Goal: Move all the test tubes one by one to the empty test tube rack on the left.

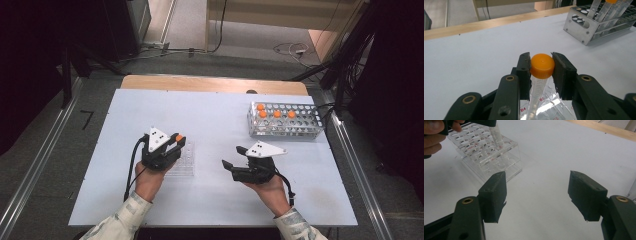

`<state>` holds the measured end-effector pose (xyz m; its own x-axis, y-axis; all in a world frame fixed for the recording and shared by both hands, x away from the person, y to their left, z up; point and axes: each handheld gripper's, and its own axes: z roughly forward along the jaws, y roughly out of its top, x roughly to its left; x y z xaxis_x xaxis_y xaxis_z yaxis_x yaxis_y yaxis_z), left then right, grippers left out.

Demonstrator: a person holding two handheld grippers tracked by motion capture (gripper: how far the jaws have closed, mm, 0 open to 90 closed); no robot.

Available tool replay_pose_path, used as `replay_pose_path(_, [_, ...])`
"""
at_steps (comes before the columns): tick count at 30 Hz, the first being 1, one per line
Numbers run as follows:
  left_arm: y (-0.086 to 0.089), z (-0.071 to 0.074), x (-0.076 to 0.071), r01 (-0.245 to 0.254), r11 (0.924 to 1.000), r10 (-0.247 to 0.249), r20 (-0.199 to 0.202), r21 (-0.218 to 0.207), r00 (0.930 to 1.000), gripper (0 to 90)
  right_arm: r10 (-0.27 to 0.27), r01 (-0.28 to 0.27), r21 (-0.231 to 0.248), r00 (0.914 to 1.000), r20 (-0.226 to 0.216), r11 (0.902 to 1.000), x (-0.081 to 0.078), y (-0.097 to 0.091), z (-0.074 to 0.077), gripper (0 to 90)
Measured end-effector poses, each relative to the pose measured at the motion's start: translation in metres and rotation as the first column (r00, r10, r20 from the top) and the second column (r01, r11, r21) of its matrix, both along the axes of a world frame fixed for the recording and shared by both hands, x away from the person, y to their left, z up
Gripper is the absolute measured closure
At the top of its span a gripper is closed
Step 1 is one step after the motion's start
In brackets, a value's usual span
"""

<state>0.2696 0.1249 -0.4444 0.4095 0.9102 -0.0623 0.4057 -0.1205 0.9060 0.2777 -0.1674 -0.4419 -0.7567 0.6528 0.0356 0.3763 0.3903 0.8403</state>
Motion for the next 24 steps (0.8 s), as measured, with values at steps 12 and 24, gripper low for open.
replay_pose_path(12, [0.007,0.006,-0.001,-0.025,0.9974,0.026,0.015,-0.067,0.9996,37.0,-0.023,0.023,0.01,0.9997,0.013,0.9997,0.001,-0.005,0.001,30.0])
replay_pose_path(24, [0.017,0.01,-0.002,-0.027,0.9946,0.029,0.014,-0.1,0.9995,18.3,-0.11,0.109,0.031,0.9934,0.031,0.9935,0.01,-0.028,0.005,30.7])
